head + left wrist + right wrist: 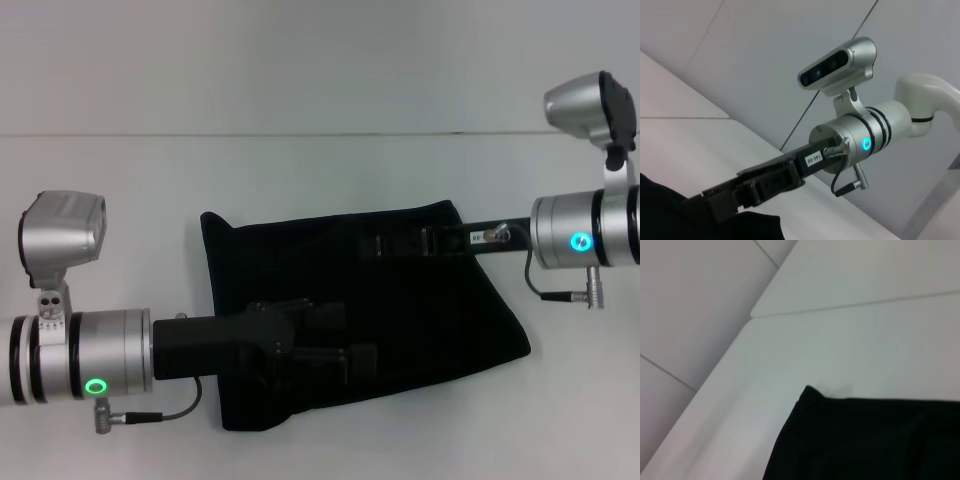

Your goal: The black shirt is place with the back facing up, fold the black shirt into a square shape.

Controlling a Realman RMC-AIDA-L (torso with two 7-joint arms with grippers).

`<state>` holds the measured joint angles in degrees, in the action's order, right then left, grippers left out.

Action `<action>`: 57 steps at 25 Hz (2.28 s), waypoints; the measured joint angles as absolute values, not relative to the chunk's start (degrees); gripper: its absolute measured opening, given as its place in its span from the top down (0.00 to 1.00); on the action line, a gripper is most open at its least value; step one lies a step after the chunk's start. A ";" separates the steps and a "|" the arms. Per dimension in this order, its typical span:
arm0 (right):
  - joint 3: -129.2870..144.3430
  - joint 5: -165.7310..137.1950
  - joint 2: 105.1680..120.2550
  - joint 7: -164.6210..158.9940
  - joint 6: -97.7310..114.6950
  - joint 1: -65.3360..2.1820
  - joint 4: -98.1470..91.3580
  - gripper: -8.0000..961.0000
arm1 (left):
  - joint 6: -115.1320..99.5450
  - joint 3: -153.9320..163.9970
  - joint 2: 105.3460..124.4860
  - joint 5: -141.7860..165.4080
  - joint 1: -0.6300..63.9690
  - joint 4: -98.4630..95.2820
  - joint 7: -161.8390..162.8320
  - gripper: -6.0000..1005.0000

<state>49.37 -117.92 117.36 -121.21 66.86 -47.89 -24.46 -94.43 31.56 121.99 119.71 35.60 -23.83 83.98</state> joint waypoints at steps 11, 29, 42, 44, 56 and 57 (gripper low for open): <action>49.36 -117.89 116.84 -123.26 69.22 -48.14 -26.82 0.22 | -93.35 31.55 122.17 119.71 35.85 -23.67 83.94 0.06; 50.93 -118.13 118.11 -122.60 64.67 -48.21 -22.76 0.23 | -91.38 31.55 122.14 119.71 35.95 -23.64 83.93 0.05; 46.91 -117.61 116.03 -122.44 73.47 -45.52 -27.84 0.23 | -91.11 31.55 121.99 119.48 36.04 -23.85 83.94 0.06; 46.25 -117.62 114.98 -123.45 76.27 -44.95 -27.93 0.23 | -91.12 31.55 122.03 119.32 36.04 -23.84 83.98 0.06; 46.45 -118.09 111.38 -126.19 85.73 -41.66 -27.52 0.23 | -91.14 31.55 122.25 119.17 36.32 -23.66 84.16 0.05; 46.45 -118.11 111.24 -126.22 85.98 -41.47 -27.47 0.23 | -91.14 31.55 122.25 119.17 36.36 -23.65 84.19 0.05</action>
